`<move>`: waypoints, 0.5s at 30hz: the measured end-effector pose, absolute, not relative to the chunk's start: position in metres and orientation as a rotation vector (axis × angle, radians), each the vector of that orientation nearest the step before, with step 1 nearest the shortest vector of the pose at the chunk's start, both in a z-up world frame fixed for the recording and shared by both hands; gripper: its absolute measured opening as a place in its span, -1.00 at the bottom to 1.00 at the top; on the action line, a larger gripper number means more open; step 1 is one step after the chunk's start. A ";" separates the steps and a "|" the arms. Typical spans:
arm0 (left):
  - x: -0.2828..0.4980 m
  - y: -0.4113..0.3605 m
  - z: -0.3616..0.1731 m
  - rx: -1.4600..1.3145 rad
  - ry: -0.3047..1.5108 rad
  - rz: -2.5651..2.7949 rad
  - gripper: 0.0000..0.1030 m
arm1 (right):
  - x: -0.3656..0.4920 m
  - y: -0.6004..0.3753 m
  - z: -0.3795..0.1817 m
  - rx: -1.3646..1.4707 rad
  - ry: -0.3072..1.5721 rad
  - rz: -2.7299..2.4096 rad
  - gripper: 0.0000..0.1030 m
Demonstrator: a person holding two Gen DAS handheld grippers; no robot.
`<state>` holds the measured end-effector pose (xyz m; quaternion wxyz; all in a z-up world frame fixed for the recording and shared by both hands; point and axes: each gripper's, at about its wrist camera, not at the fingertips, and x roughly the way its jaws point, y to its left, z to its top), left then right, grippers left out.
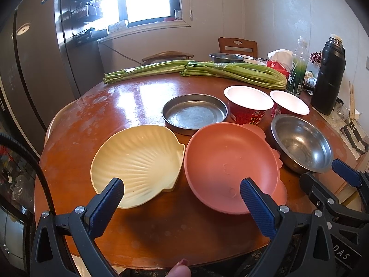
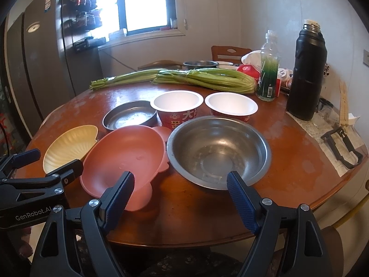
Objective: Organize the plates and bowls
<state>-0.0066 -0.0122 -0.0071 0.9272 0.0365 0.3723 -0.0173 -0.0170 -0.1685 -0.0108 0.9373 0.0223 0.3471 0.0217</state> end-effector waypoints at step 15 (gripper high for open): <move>-0.010 -0.015 -0.006 0.082 0.756 -0.035 0.97 | -0.018 -0.168 -0.011 0.040 0.709 0.043 0.62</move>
